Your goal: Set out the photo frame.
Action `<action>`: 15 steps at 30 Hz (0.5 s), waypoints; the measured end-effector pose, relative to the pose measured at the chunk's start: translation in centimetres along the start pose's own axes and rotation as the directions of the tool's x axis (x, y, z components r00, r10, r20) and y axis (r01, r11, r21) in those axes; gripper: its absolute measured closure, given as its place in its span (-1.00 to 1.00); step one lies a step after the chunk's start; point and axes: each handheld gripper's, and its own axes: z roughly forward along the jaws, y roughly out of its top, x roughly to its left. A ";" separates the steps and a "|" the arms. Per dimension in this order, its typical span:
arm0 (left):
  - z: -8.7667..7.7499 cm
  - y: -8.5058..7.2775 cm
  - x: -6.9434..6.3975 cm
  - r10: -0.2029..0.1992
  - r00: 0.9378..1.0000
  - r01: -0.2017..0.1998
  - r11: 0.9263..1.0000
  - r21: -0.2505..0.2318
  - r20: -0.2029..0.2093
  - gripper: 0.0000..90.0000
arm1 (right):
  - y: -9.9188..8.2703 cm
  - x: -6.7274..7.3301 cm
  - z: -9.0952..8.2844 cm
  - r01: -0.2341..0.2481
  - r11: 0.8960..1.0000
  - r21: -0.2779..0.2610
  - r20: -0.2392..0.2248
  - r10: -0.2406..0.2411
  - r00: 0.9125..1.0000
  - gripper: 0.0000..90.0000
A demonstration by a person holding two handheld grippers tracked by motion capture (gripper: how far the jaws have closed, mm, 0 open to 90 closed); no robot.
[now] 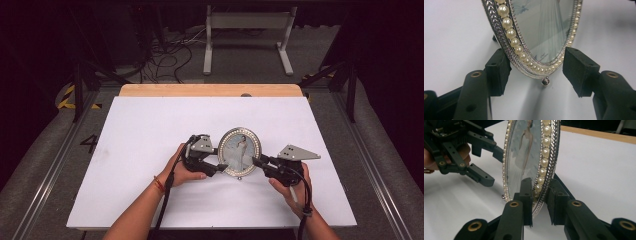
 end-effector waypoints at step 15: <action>-0.8 -0.6 -1.3 0.007 1.000 -0.007 1.000 -0.008 -0.030 -0.23 | 0.1 0.0 1.0 0.001 1.000 -0.001 0.014 -0.001 1.000 0.61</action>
